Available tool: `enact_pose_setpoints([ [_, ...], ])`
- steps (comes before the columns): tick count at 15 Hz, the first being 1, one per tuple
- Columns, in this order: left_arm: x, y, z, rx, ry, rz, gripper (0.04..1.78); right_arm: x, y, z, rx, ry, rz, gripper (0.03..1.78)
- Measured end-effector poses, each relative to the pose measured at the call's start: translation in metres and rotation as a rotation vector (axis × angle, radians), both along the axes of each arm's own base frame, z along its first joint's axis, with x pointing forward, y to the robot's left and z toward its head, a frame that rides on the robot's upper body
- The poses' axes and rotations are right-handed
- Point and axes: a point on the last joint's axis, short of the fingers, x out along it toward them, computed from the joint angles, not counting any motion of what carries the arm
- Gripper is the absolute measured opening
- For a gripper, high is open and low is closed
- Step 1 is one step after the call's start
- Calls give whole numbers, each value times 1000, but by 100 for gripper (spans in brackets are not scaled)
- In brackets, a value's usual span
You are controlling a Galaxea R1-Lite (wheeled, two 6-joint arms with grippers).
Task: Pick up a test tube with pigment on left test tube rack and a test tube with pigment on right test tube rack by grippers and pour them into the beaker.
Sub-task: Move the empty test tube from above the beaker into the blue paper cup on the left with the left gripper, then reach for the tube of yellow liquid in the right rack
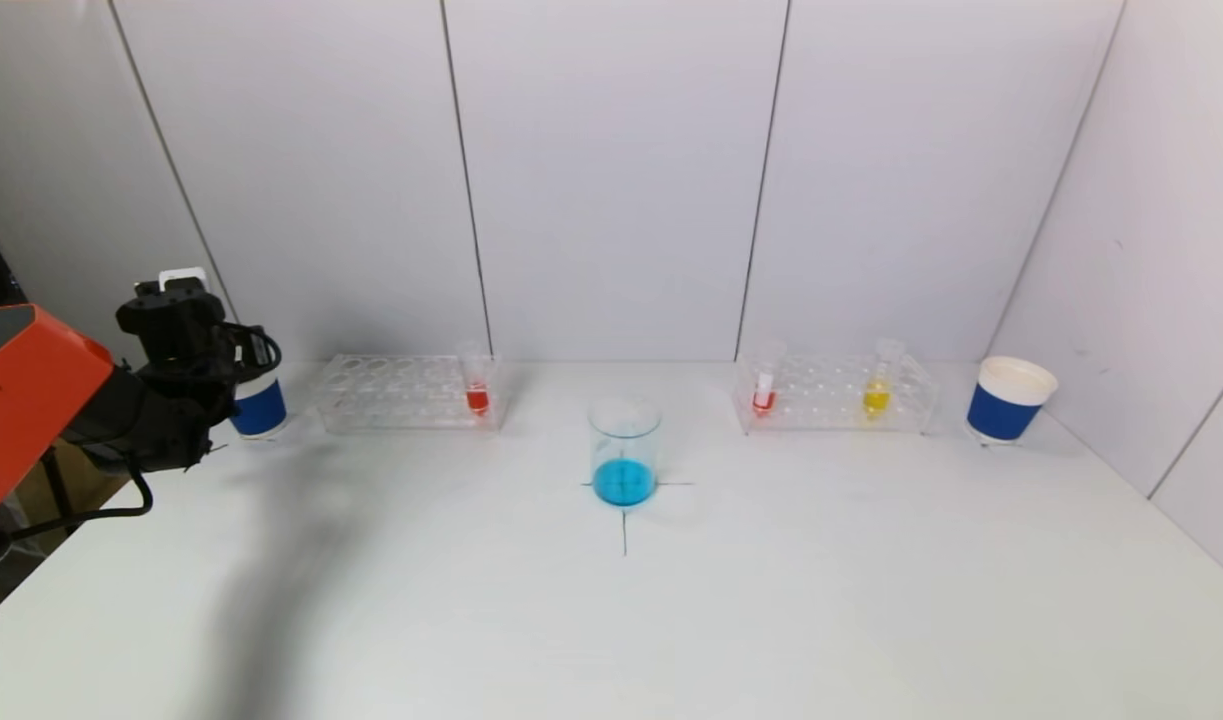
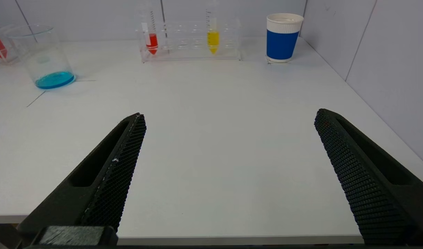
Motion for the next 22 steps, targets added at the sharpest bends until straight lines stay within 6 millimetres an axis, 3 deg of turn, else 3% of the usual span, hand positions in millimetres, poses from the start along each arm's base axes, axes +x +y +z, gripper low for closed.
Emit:
enact_pose_setpoints([
  [3,0,0,1,5,-14,-1,50,0,0,0,0,0,0,177],
  [6,-1,-1,0,24,-18,-4,68,0,0,0,0,0,0,177],
  [11,-1,-1,0,24,-15,-6,143,0,0,0,0,0,0,177],
  [14,-1,-1,0,24,-15,-6,171,0,0,0,0,0,0,177],
  [18,-1,-1,0,25,-16,-9,178,0,0,0,0,0,0,177],
  [22,-3,-14,16,37,-45,-46,178,0,0,0,0,0,0,177],
])
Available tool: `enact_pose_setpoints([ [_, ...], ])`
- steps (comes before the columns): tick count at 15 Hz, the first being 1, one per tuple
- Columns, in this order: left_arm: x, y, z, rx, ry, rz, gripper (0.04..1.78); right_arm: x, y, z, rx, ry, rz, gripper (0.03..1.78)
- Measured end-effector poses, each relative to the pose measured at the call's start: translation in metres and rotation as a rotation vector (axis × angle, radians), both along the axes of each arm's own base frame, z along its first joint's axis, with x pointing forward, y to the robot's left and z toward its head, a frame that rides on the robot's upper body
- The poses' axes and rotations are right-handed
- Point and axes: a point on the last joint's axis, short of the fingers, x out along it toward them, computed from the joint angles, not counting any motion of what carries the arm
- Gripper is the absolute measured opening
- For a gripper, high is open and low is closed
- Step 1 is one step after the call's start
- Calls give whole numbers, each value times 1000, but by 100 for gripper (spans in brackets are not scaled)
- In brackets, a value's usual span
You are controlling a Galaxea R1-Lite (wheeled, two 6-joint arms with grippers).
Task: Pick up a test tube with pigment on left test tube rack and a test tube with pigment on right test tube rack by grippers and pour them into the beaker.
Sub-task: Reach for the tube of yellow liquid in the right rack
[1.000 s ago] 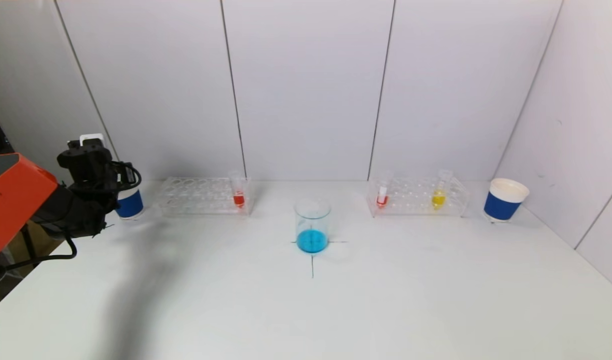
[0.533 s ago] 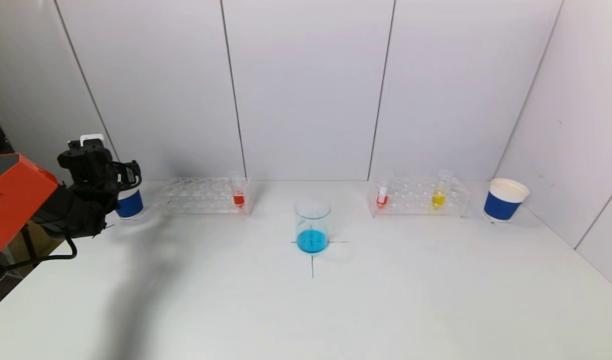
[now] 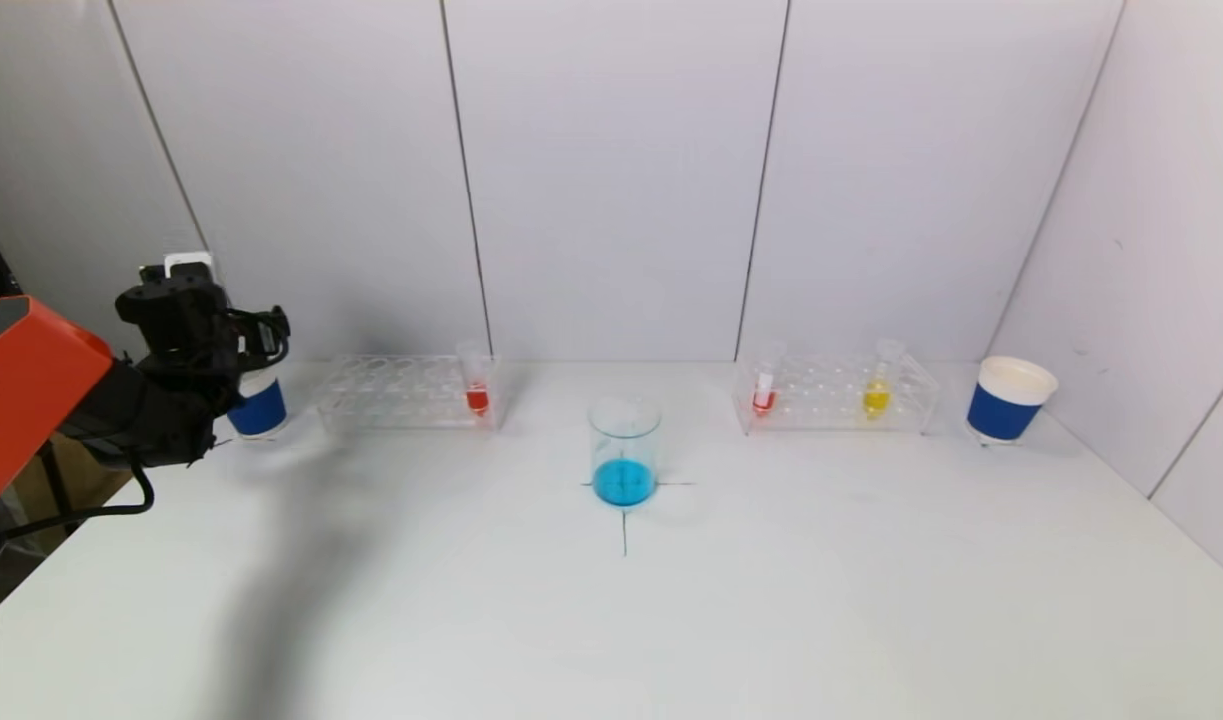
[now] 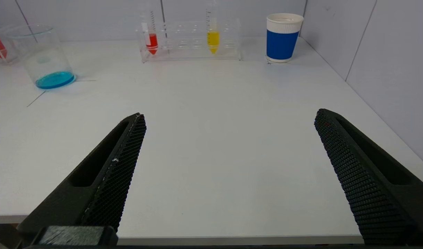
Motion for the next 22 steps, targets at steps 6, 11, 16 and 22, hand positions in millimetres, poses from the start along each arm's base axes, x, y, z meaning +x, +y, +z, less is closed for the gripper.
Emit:
enact_pose_setpoints([
  [6,-36,-33,53,38,-51,-202,177,0,0,0,0,0,0,177],
  [11,-97,-86,90,43,-58,-338,178,0,0,0,0,0,0,177],
  [16,-172,-107,106,129,-33,-378,177,0,0,0,0,0,0,177],
  [22,-257,-99,115,217,-57,-157,177,0,0,0,0,0,0,177],
])
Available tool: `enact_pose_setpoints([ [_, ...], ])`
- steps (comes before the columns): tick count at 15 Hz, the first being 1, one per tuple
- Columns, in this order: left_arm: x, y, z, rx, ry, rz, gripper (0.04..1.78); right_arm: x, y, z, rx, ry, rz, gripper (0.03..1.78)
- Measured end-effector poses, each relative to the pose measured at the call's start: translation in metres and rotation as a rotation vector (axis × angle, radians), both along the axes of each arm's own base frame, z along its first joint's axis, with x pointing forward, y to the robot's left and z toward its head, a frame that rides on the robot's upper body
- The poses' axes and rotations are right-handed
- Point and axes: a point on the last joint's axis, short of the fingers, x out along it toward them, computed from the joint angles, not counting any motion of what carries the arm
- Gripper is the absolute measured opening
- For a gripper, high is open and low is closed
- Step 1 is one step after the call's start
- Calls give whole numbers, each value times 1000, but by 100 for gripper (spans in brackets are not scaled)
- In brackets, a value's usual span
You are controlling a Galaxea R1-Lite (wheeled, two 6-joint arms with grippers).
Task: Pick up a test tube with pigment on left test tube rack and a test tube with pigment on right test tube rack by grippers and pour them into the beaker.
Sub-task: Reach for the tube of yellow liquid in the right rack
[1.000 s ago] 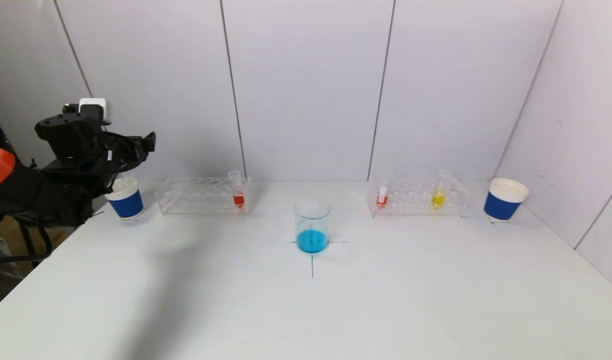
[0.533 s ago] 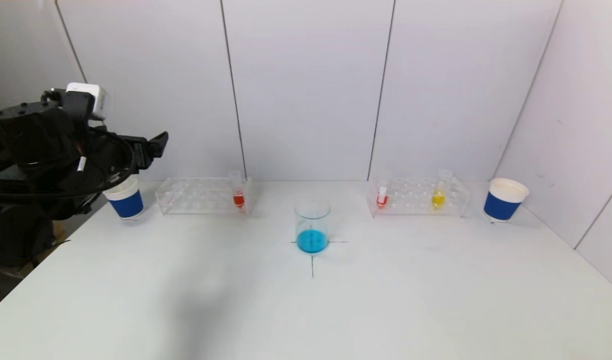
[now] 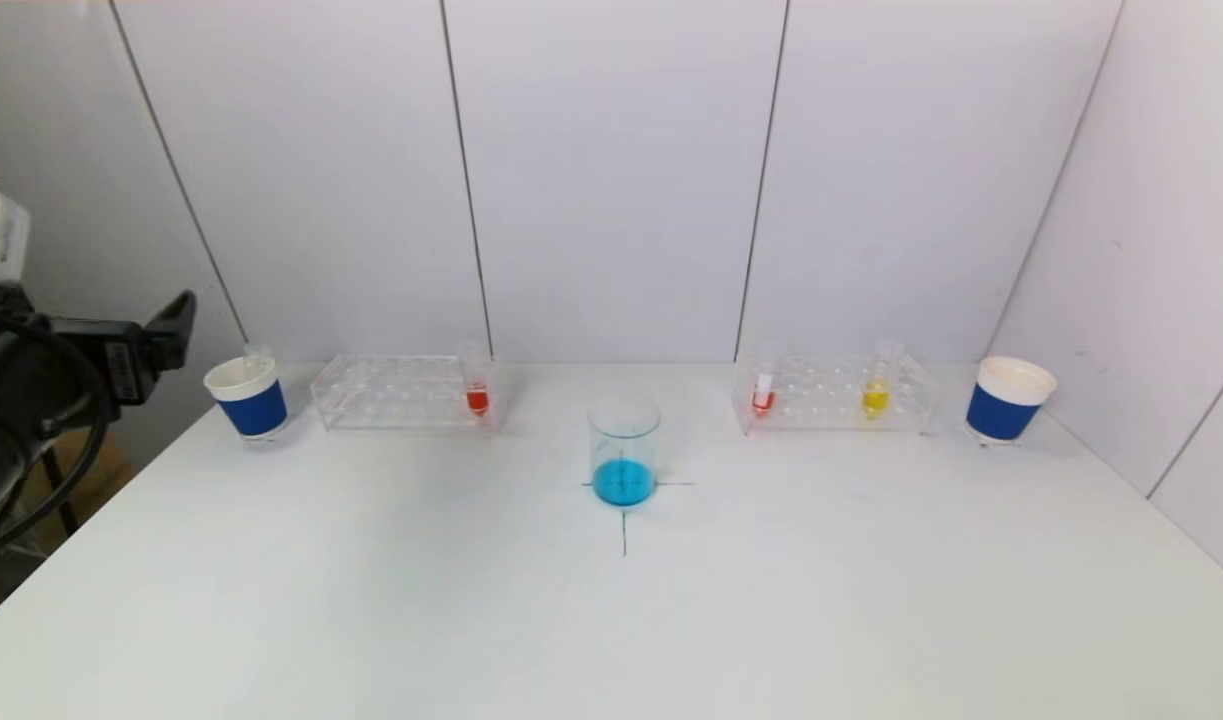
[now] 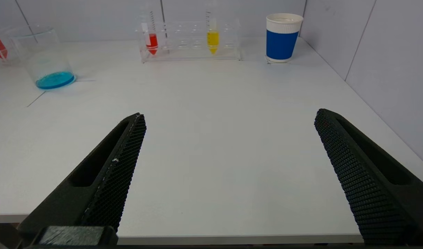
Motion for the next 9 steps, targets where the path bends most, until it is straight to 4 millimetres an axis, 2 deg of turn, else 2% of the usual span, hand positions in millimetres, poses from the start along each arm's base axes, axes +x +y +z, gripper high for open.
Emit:
enact_pose_setpoints([
  [9,-117,11,-23,83,-17,168,177,0,0,0,0,0,0,177],
])
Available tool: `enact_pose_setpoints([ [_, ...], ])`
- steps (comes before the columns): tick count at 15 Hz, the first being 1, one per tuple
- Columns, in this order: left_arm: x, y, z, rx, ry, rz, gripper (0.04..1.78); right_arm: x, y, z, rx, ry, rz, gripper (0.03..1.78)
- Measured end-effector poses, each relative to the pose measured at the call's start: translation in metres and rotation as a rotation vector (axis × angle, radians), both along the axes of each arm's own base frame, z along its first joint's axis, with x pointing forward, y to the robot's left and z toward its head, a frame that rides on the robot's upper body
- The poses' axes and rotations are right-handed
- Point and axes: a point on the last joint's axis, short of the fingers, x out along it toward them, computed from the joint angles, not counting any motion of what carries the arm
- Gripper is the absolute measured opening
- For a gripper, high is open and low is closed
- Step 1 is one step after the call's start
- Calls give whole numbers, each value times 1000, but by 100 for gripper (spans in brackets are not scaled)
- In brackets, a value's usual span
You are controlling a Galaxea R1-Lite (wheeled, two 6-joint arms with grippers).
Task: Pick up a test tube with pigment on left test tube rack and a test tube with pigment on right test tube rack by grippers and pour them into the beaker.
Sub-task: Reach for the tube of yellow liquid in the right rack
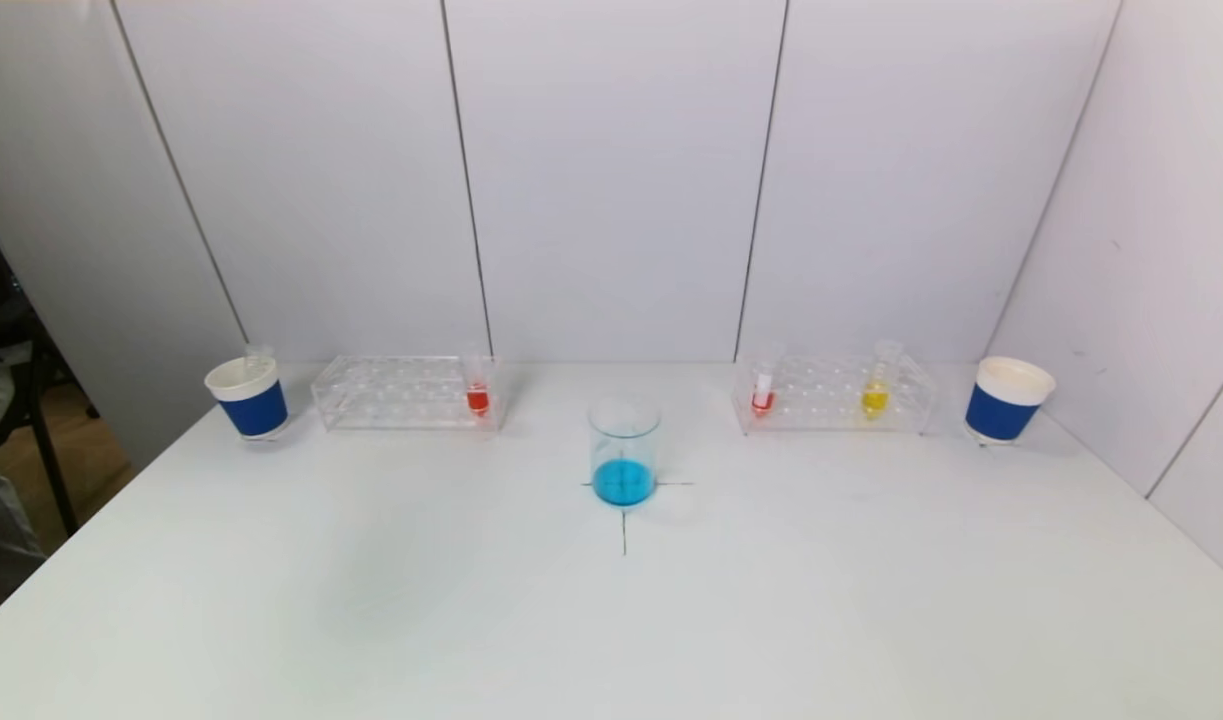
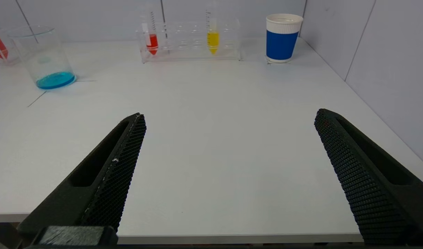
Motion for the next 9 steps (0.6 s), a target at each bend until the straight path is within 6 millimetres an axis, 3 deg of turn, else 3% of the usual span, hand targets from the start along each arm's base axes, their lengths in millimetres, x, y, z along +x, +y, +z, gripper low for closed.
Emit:
enact_pose_setpoints([
  [5,-64,4,-23,1,17,0,177,0,0,0,0,0,0,177],
  [9,-89,3,-63,-2,67,-75,177,0,0,0,0,0,0,177],
])
